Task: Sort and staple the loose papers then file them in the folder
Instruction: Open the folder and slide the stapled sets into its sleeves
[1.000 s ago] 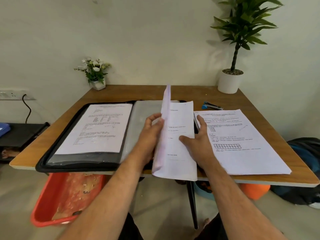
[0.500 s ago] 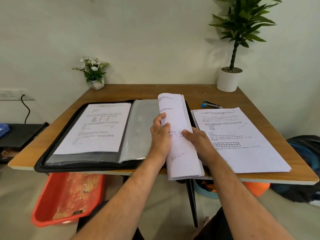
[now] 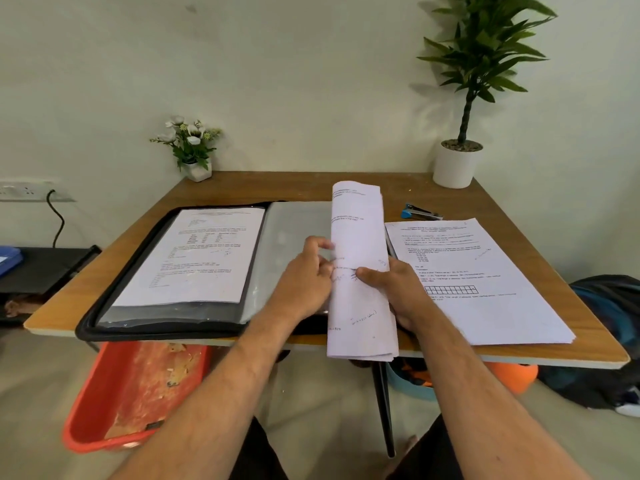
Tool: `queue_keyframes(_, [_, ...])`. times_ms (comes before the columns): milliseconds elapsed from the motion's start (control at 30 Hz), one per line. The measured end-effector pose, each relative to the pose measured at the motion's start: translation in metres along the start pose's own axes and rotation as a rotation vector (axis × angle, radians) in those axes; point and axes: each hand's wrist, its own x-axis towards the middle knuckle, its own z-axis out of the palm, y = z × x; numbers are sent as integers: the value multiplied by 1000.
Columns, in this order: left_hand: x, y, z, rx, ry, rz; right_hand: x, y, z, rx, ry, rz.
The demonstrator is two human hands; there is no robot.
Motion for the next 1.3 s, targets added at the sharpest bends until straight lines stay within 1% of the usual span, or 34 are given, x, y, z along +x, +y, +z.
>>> queue_keyframes(33, [-3,-4,-9,120,-34,28,-1,0,-1,20,22,-11])
queue_keyframes(100, [-6,-11,-24,278,-92,25,-2,0,-5,79,74,-31])
queue_keyframes(167, [-10,-14,-35,373,-176,1,-2,0,-8,176,120,-43])
queue_keyframes(233, [-13,-14,-39,458,-271,27,-4,1,-10,240,158,-50])
queue_keyframes(433, [-22,-17,-39,677,-255,192,-12,1,-5,197,210,-68])
queue_keyframes(533, [-28,-24,-45,703,-256,211,-23,-2,-1,132,231,-77])
queue_keyframes(633, [-30,-32,-49,634,-161,184,-41,-2,4,57,209,-92])
queue_keyframes(733, [-25,-35,-54,480,-68,86,-58,3,7,38,173,-99])
queue_keyframes(867, [-15,-42,-58,183,-48,-101,-69,12,8,1,105,-87])
queue_keyframes(967, [-11,-48,-59,-207,-81,-242,-68,12,10,-72,100,-91])
queue_keyframes(1000, [-10,-49,-59,-315,-82,-270,-68,12,11,-93,108,-86])
queue_keyframes(1033, [-9,-50,-58,-363,-68,-281,-68,13,11,-125,117,-80])
queue_keyframes(1167, [-1,-52,-49,-385,86,-253,-69,20,10,-205,94,-56])
queue_keyframes(1300, [9,-48,-44,-295,229,-191,-69,17,-2,-190,-26,4])
